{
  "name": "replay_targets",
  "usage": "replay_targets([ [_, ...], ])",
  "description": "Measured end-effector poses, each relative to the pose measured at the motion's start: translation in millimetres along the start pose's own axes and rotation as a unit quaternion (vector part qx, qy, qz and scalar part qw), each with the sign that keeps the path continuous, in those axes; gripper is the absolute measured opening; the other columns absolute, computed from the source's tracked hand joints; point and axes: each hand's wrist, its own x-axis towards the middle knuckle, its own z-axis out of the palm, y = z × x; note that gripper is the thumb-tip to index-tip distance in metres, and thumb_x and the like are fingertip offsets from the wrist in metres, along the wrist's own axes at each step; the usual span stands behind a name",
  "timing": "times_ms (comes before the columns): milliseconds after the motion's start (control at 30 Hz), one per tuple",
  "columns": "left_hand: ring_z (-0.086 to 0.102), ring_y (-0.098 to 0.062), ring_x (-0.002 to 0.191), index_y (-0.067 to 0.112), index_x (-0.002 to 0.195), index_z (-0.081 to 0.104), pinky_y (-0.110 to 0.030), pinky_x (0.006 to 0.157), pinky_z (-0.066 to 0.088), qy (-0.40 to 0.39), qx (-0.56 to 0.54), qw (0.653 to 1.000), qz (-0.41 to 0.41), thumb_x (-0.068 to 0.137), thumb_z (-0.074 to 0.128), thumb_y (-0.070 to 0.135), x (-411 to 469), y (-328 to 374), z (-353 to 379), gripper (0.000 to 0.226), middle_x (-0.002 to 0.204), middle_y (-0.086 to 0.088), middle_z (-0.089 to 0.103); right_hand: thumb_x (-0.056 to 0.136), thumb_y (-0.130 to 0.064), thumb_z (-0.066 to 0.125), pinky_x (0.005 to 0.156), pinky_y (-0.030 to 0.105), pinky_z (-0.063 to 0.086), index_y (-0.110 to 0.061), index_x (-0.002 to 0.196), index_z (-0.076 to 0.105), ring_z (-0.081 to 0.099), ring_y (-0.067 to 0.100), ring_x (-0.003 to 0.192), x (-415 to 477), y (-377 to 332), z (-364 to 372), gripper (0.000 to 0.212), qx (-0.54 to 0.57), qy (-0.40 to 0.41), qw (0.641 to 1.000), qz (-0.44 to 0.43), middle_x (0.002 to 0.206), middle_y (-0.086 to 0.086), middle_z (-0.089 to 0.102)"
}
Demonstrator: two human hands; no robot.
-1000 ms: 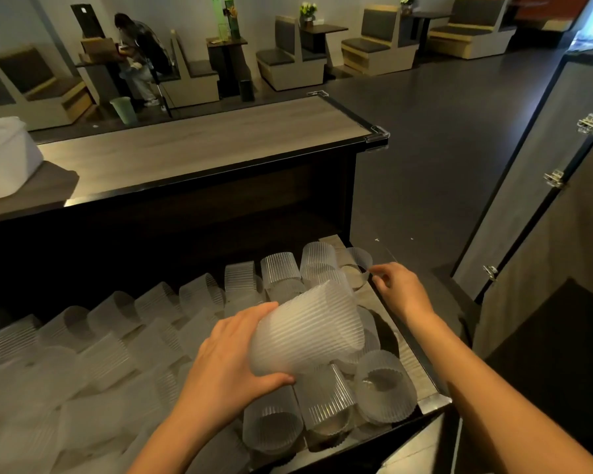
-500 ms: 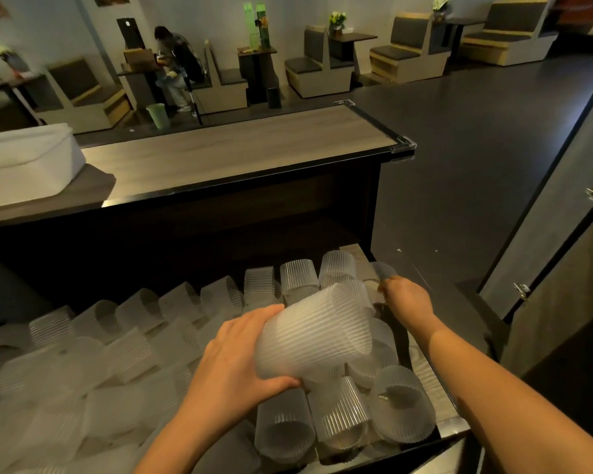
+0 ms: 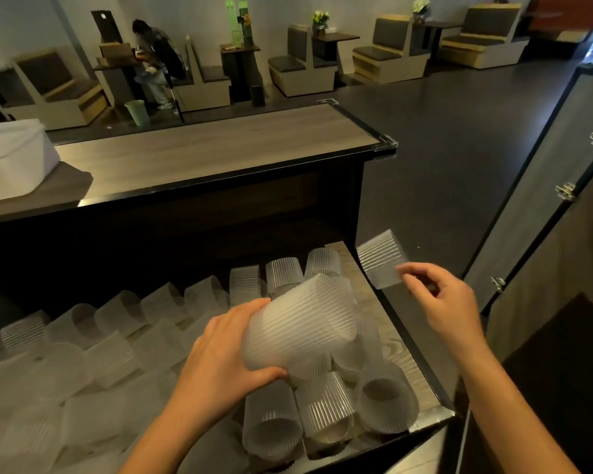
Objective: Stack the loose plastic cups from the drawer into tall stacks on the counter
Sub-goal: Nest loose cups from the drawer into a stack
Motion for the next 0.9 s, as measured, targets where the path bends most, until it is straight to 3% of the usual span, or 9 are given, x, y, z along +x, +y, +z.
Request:
replay_targets([
  [67,0.030,0.000,0.116,0.058,0.120,0.021,-0.036,0.100,0.036,0.000,0.001,1.000,-0.005,0.060,0.073,0.055,0,-1,0,0.080,0.117,0.040,0.027,0.086,-0.012,0.057,0.069,0.006,0.046,-0.037,0.087,0.062,0.060,-0.001,0.082,-19,-23,-9,0.026,0.052,-0.012,0.998,-0.021,0.082,-0.017,0.065],
  [167,0.031,-0.001,0.115,0.057,0.121,0.021,-0.038,0.100,0.037,0.006,-0.008,1.000,-0.006,0.059,0.073,0.055,-2,-2,1,0.080,0.116,0.040,0.026,0.083,-0.008,0.058,0.069,0.009,0.048,-0.035,0.085,0.069,0.062,0.002,0.080,-40,-43,-12,0.028,0.107,-0.054,0.992,-0.034,0.087,-0.016,0.067],
  [333,0.032,-0.002,0.116,0.058,0.118,0.021,-0.040,0.101,0.036,0.003,-0.007,1.000,0.001,0.060,0.074,0.055,-10,-4,1,0.079,0.111,0.045,0.023,0.081,-0.029,0.064,0.069,0.011,0.049,-0.038,0.082,0.069,0.062,0.003,0.081,-58,-48,-5,0.010,0.056,-0.095,0.991,-0.082,0.089,-0.021,0.066],
  [433,0.031,-0.001,0.114,0.058,0.118,0.021,-0.038,0.101,0.036,0.014,-0.003,1.000,0.002,0.061,0.075,0.052,-16,-4,0,0.079,0.114,0.040,0.028,0.078,-0.040,0.054,0.070,0.011,0.048,-0.038,0.087,0.066,0.062,0.002,0.084,-65,-50,0,0.015,0.037,-0.096,0.988,-0.111,0.092,-0.021,0.065],
  [633,0.029,0.000,0.112,0.057,0.117,0.022,-0.035,0.097,0.036,0.007,-0.024,1.000,0.004,0.062,0.077,0.048,-24,-6,-2,0.078,0.109,0.045,0.025,0.082,-0.036,0.051,0.069,0.009,0.047,-0.037,0.100,0.064,0.061,-0.003,0.087,-81,-57,10,0.022,0.020,-0.143,0.975,-0.168,0.100,-0.022,0.063],
  [733,0.031,0.000,0.112,0.059,0.113,0.025,-0.033,0.095,0.037,-0.001,-0.030,0.999,0.017,0.061,0.077,0.047,-27,-4,-1,0.075,0.111,0.045,0.028,0.081,-0.040,0.050,0.072,0.008,0.046,-0.044,0.090,0.064,0.060,-0.006,0.087,-86,-57,13,0.018,0.024,-0.201,0.967,-0.153,0.099,-0.027,0.062],
  [800,0.031,0.001,0.113,0.060,0.113,0.025,-0.032,0.094,0.036,-0.004,-0.028,0.999,0.020,0.061,0.078,0.046,-29,-4,0,0.075,0.112,0.045,0.028,0.080,-0.044,0.049,0.073,0.008,0.046,-0.048,0.093,0.060,0.059,-0.005,0.087,-91,-56,15,0.018,0.017,-0.232,0.961,-0.150,0.098,-0.033,0.060],
  [900,0.032,0.001,0.113,0.059,0.115,0.027,-0.029,0.089,0.035,-0.011,-0.042,0.999,0.015,0.061,0.078,0.046,-30,-6,4,0.075,0.113,0.045,0.030,0.080,-0.045,0.053,0.074,0.008,0.045,-0.043,0.099,0.063,0.059,-0.004,0.087,-97,-48,11,0.022,0.025,-0.188,0.970,-0.152,0.099,-0.029,0.061],
])
